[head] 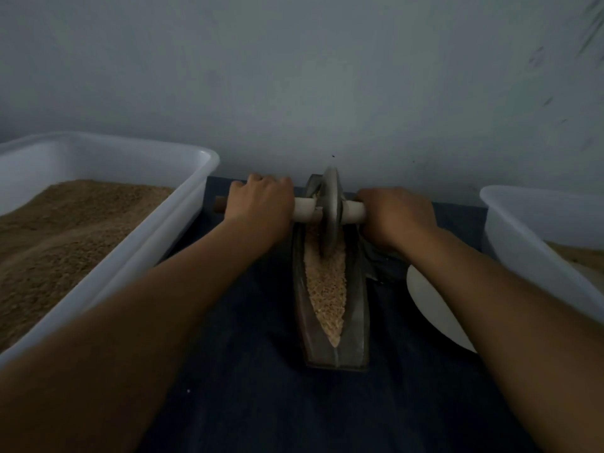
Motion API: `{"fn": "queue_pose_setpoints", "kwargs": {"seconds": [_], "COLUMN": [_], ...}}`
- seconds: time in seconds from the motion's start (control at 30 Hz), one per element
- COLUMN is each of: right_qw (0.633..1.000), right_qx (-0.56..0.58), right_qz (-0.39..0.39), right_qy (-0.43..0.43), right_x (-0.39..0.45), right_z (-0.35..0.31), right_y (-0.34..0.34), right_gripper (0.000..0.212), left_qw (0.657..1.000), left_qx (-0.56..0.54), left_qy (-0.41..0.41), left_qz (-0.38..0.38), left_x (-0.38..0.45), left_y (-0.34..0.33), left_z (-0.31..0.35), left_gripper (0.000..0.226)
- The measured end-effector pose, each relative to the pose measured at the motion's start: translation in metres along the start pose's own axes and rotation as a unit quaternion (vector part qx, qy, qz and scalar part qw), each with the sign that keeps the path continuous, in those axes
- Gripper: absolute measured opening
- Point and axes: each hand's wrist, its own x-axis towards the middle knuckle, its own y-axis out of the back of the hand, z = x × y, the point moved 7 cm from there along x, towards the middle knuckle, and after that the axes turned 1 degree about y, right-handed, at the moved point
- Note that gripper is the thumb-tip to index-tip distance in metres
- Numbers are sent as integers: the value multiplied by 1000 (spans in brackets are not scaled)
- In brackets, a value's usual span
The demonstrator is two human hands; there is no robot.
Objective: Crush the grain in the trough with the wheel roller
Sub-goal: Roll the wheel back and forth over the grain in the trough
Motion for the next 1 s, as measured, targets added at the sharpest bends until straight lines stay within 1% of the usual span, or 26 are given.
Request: {"fn": "queue_pose_setpoints", "kwargs": {"seconds": [0.07,0.2,0.33,0.47,0.6,0.67,0.83,0.93,1.0], "right_qw": [1000,1000,999,998,997,995,989,988,989], "right_qx": [-9,-15,-15,-14,-15,-13,-27,-21,-29], "right_qz": [-5,20,44,55,63,75,116,119,113], "right_qy": [-4,6,3,18,51,62,92,95,90], "right_x": [4,-5,-24,-52,-83,-97,-112,-111,-108], "right_z": [1,-4,-9,-15,-20,-22,-32,-34,-33], "right_y": [-1,4,14,20,30,37,57,59,55], "right_gripper": [17,9,7,21,20,20,16,14,14], "left_qw": [1000,1000,1000,999,993,991,991,991,992], "left_qx": [-5,-21,-6,18,38,39,22,18,14], "left_qy": [9,17,15,5,-21,-29,-36,-45,-46], "left_qz": [0,5,-4,38,111,126,126,122,118], "left_x": [3,-4,-19,-42,-70,-83,-106,-110,-107], "left_y": [-1,-6,-6,2,16,21,23,24,23], "left_z": [-2,-4,-3,1,10,13,9,6,7], "left_gripper": [36,31,34,39,35,38,37,44,44]}}
